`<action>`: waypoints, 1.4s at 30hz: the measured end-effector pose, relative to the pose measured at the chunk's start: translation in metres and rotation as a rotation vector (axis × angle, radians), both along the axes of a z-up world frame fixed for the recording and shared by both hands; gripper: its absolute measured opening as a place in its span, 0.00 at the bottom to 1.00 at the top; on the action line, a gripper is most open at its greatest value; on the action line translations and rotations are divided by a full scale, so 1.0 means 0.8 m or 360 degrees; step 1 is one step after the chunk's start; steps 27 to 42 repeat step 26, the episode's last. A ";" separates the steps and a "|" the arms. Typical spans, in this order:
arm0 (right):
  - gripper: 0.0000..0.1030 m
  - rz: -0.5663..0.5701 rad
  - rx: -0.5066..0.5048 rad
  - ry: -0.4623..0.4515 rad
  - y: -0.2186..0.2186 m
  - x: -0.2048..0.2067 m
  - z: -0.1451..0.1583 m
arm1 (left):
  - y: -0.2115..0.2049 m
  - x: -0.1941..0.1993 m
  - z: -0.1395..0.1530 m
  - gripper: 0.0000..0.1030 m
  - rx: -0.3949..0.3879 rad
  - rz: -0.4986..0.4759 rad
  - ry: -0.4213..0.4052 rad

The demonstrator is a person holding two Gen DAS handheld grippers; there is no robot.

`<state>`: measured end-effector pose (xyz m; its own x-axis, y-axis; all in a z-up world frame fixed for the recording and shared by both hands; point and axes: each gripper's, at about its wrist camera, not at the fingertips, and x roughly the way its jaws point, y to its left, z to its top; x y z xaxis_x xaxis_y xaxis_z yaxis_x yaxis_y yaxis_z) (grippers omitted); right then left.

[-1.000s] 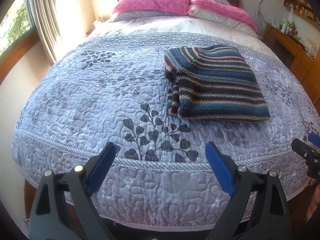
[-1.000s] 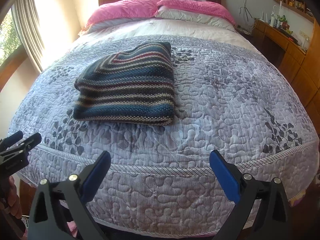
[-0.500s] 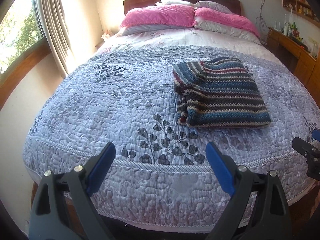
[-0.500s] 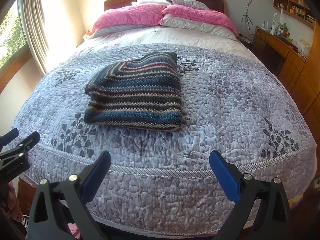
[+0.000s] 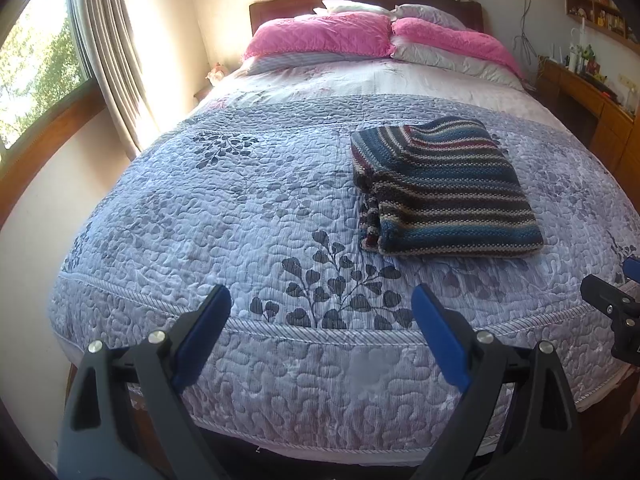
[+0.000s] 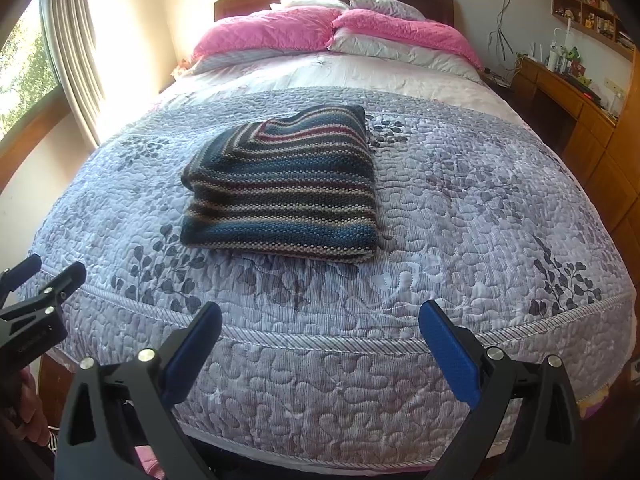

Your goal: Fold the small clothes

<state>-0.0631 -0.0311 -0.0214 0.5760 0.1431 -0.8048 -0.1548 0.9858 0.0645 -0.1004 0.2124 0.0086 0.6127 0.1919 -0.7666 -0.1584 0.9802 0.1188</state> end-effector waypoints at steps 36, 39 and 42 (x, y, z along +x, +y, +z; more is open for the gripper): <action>0.96 -0.0040 -0.0049 0.0020 -0.008 0.005 -0.006 | 0.002 -0.001 -0.003 0.88 0.0011 0.0003 0.0002; 0.96 -0.0040 -0.0049 0.0020 -0.008 0.005 -0.006 | 0.002 -0.001 -0.003 0.88 0.0011 0.0003 0.0002; 0.96 -0.0040 -0.0049 0.0020 -0.008 0.005 -0.006 | 0.002 -0.001 -0.003 0.88 0.0011 0.0003 0.0002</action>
